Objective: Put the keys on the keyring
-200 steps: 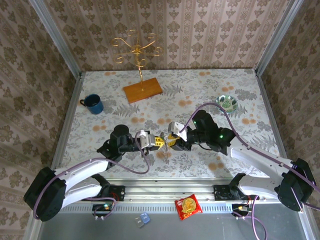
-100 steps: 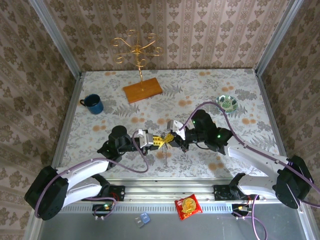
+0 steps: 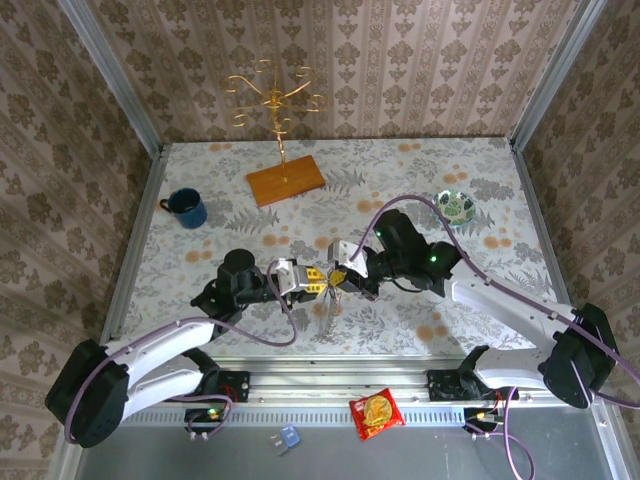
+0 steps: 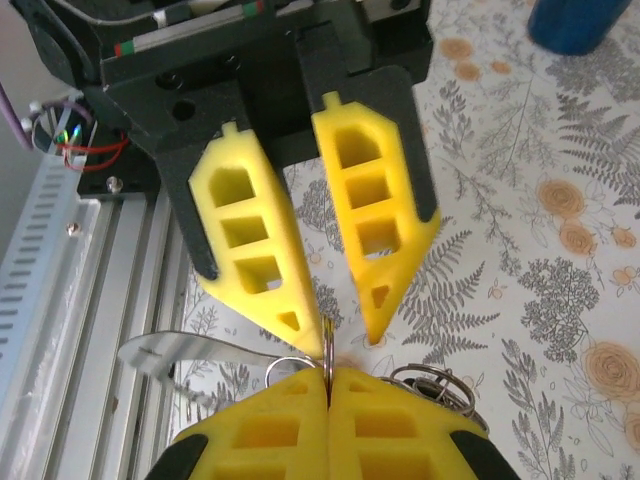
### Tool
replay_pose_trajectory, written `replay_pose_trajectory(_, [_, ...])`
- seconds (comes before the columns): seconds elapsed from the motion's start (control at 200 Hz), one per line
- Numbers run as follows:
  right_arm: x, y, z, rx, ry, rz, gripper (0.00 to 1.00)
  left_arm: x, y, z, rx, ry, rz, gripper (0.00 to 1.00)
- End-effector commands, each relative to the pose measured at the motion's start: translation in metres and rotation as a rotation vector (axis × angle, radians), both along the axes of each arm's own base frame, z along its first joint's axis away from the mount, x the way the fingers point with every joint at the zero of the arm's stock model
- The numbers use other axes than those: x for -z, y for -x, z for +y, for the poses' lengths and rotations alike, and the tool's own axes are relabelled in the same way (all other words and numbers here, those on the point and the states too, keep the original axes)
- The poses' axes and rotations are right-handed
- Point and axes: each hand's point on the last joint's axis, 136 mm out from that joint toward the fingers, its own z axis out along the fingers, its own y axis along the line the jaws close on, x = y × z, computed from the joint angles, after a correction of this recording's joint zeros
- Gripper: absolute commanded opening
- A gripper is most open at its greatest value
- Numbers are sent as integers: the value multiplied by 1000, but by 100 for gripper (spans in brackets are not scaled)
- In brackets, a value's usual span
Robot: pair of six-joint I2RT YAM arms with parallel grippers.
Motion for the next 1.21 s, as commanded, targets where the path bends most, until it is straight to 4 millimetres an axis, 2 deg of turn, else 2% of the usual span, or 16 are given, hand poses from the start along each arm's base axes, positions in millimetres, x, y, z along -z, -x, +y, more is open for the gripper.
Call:
replay_pose_trajectory(0.0, [4, 7, -1, -57, 89, -27, 0, -8, -4, -1, 0, -28, -42, 20])
replay_pose_trajectory(0.31, [3, 12, 10, -124, 162, -66, 0, -11, -4, -4, 21, -51, -43, 16])
replay_pose_trajectory(0.4, [1, 15, 13, -134, 155, -66, 0, -11, -5, -4, 24, -54, -43, 13])
replay_pose_trajectory(0.47, [-1, 13, 14, -120, 136, -66, 0, -11, -4, -5, 28, -51, -47, 6])
replay_pose_trajectory(0.525, [-3, 10, 13, -91, 107, -70, 8, -12, -4, -4, 23, -42, -49, 0])
replay_pose_trajectory(0.595, [-5, 3, 7, -30, 68, -76, 24, -13, -4, -3, 15, -30, -45, 0])
replay_pose_trajectory(0.695, [0, -8, -9, 78, 91, -114, 37, -15, -4, -2, -2, -5, -32, 0])
replay_pose_trajectory(0.775, [6, -6, -18, 113, 106, -109, 38, -14, -4, -1, -10, 7, -19, 0])
replay_pose_trajectory(0.865, [10, 1, -19, 122, 78, -79, 39, -13, -4, -1, -20, 21, -8, 0])
replay_pose_trajectory(0.955, [15, 2, -15, 130, 60, -60, 40, -14, -4, -1, -23, 39, 0, 0])
replay_pose_trajectory(1.2, [22, -10, -1, 167, 2, -72, 39, -16, -2, -1, -15, 65, 14, 0])
